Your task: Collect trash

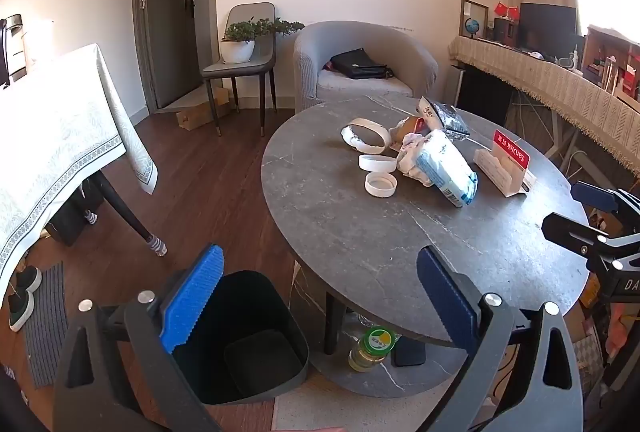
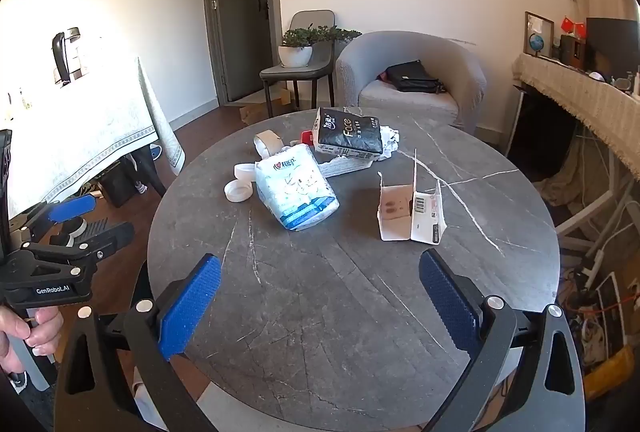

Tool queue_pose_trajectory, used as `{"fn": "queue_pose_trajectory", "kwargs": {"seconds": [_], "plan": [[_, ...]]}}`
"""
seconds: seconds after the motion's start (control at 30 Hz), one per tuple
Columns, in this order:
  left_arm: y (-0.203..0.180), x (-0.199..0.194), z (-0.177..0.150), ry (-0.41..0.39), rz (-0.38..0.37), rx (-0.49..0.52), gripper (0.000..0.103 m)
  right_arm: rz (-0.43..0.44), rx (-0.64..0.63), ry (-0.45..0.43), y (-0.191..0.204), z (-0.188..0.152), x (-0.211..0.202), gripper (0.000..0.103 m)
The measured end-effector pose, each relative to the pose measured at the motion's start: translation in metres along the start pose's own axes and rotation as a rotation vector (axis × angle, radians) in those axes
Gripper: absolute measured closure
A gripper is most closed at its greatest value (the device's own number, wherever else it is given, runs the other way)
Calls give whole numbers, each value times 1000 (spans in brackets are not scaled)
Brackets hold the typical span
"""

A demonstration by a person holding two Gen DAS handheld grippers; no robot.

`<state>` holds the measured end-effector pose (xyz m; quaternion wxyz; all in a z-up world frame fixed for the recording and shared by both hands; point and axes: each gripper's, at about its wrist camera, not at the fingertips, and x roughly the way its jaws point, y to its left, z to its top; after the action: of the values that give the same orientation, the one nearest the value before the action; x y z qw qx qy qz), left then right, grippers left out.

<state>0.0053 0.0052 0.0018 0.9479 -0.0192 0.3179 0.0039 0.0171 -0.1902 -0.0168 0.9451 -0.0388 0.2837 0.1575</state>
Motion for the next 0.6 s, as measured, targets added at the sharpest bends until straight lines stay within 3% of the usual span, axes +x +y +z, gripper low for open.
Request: {"fn": "queue_pose_trajectory", "kwargs": {"seconds": [0.6], "plan": [[-7, -6, -5, -29, -1, 15, 4, 1, -11, -1, 3, 4, -3, 3]]}}
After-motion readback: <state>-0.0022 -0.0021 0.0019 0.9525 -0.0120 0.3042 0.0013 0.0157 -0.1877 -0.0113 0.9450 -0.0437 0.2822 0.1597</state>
